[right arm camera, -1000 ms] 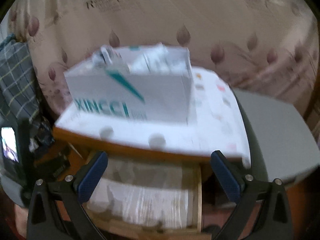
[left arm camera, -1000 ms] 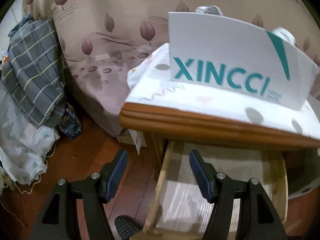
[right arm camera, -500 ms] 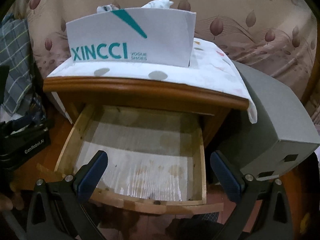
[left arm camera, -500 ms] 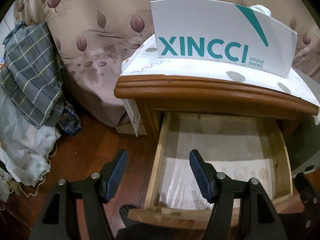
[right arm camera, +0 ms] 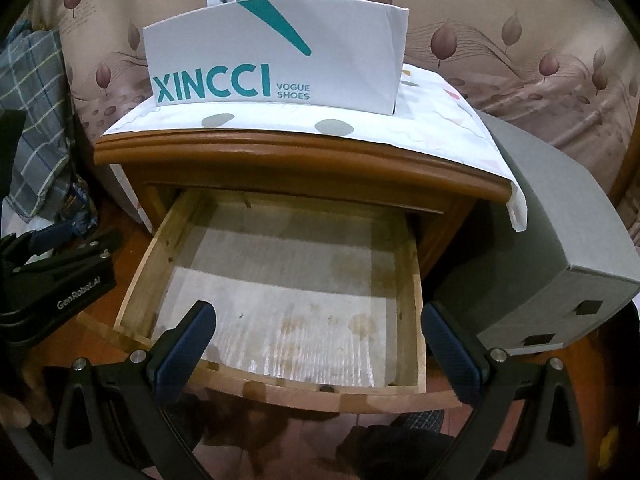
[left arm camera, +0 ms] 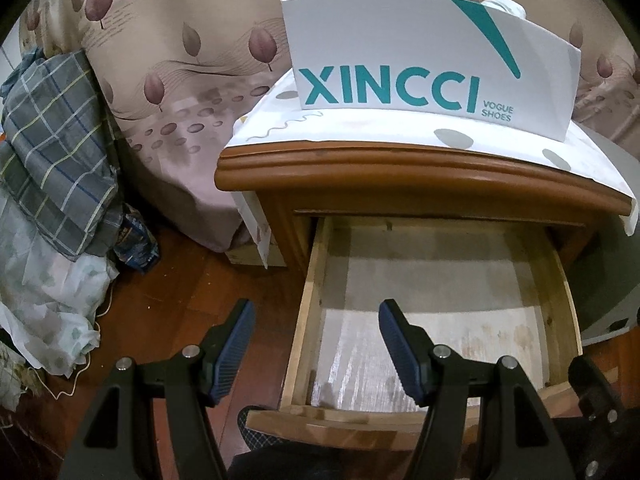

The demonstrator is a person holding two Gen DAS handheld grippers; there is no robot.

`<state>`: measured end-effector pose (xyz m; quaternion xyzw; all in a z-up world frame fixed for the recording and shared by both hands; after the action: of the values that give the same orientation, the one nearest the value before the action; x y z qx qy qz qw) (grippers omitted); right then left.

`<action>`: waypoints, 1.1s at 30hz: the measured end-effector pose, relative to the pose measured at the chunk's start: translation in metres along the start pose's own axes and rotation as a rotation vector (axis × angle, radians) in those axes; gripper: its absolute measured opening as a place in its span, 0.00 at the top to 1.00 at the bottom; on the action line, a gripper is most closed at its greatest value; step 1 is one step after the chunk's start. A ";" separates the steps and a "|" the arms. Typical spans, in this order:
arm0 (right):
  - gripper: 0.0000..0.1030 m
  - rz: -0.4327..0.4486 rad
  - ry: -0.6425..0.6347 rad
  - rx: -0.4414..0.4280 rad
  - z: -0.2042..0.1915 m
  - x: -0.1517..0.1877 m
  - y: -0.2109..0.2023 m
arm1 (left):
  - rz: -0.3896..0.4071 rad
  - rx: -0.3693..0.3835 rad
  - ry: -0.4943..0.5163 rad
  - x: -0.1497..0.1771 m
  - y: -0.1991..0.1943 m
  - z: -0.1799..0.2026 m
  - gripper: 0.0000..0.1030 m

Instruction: Take underwear out of drawer

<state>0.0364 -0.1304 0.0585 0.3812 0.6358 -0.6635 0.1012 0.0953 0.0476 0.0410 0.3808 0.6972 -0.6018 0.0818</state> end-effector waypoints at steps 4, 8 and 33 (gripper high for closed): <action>0.02 -0.001 -0.008 0.009 0.000 0.002 0.000 | -0.007 0.015 -0.002 0.001 0.001 0.003 0.36; 0.02 -0.007 -0.011 0.011 0.000 0.002 0.001 | -0.008 0.020 -0.013 0.001 0.001 0.001 0.36; 0.02 -0.024 -0.023 0.013 -0.004 0.006 0.003 | -0.015 0.033 0.010 -0.001 0.002 0.013 0.36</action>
<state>0.0356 -0.1256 0.0524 0.3665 0.6346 -0.6732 0.0983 0.0931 0.0353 0.0363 0.3801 0.6903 -0.6119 0.0676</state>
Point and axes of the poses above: each gripper's, at about its wrist camera, not at the fingertips, and y roughly the way its jaws point, z to its right, x to its underside, the point moved 9 cm from there along y, roughly the way its jaws point, and after that the axes turned 14 degrees about y, right-handed, at the moved point
